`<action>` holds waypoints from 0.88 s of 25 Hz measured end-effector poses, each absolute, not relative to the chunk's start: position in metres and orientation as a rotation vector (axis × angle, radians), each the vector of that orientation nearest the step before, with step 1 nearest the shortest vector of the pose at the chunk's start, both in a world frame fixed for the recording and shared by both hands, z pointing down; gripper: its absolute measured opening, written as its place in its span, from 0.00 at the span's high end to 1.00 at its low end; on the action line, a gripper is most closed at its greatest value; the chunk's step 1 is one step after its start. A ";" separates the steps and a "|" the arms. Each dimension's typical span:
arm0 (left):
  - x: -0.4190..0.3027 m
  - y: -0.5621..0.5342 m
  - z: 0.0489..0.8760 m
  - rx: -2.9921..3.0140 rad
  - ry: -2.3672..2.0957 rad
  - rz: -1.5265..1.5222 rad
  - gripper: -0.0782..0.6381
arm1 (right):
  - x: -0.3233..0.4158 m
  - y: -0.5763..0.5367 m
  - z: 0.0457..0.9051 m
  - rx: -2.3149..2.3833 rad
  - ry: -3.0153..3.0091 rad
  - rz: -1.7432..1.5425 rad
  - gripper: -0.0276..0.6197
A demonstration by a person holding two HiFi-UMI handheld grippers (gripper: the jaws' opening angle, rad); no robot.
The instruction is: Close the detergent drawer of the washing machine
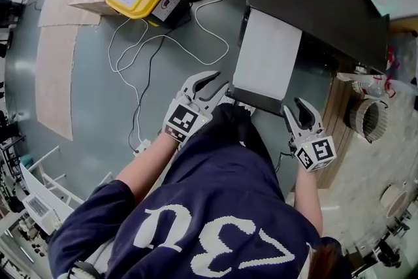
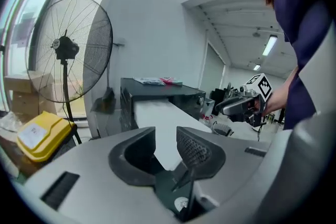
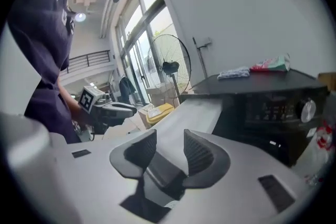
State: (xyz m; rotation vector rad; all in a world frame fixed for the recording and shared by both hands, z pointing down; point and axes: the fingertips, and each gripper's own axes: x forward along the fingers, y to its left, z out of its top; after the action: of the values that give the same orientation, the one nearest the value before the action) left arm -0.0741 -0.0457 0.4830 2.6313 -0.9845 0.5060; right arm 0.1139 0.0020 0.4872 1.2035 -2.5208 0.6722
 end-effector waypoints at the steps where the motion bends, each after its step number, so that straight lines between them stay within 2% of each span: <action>1: -0.073 -0.037 0.489 2.609 -0.960 0.534 0.72 | 0.112 0.008 0.494 1.189 -2.532 0.732 0.67; 4: -0.067 -0.015 0.504 2.585 -0.891 0.579 0.70 | 0.103 0.028 0.511 1.092 -2.547 0.813 0.55; 9: -0.050 0.010 0.523 2.617 -0.762 0.660 0.61 | 0.097 0.050 0.538 0.980 -2.470 0.764 0.54; 15: -0.041 0.009 0.542 2.590 -0.775 0.712 0.60 | 0.101 0.045 0.540 0.968 -2.461 0.720 0.73; 17: -0.039 0.010 0.542 2.595 -0.753 0.708 0.64 | 0.100 0.045 0.539 0.956 -2.461 0.735 0.76; 22: -0.038 0.011 0.539 2.605 -0.740 0.730 0.66 | 0.101 0.045 0.537 0.943 -2.474 0.769 0.78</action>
State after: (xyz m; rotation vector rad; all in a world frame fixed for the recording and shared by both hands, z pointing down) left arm -0.0377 0.0105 0.5391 2.6046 -0.7397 0.7302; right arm 0.1006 0.0454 0.5366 0.9432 -2.4745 0.7690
